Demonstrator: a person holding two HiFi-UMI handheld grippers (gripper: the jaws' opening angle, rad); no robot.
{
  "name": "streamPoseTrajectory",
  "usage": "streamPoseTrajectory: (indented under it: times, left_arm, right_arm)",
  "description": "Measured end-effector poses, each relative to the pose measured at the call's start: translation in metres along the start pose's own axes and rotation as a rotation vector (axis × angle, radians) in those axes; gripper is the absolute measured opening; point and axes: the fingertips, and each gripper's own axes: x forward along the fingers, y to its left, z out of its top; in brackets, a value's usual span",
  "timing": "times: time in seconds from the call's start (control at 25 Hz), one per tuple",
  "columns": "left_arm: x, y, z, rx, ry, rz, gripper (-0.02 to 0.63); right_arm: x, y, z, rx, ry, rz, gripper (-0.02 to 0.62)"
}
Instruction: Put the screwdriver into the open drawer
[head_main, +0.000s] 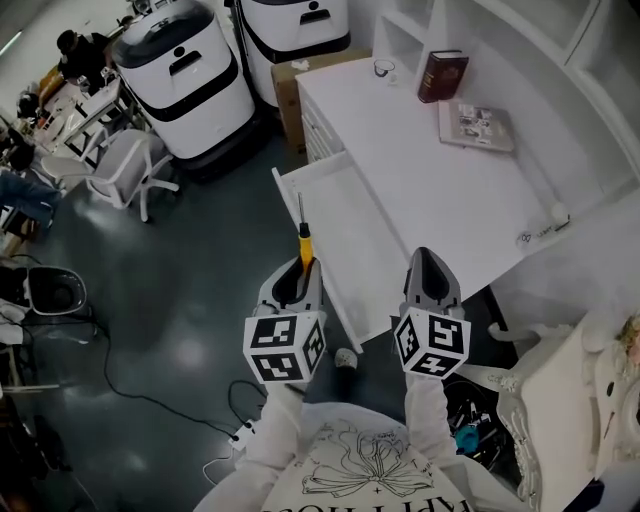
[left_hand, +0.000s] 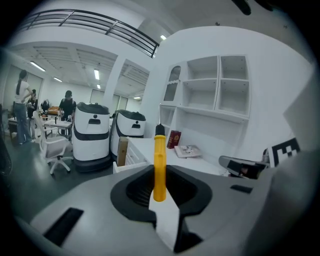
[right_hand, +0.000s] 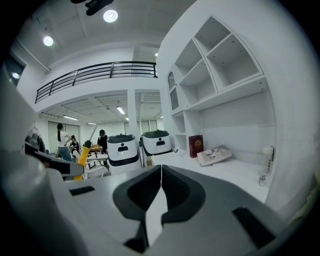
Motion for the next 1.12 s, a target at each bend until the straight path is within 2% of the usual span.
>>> streamPoseTrajectory:
  times: [0.28,0.8,1.12]
  left_arm:
    - [0.032,0.004,-0.016,-0.042,0.071,-0.018,0.064]
    - [0.126,0.022,-0.031,-0.038,0.221,-0.092,0.064]
    - [0.185,0.027,-0.061,-0.023,0.352,-0.131,0.064]
  right_arm:
    - [0.026,-0.007,-0.014,0.017,0.044,-0.009,0.005]
    - [0.096,-0.028,-0.027,0.029,0.115,-0.097,0.005]
    - [0.134,-0.049,-0.050,0.051,0.179,-0.153,0.005]
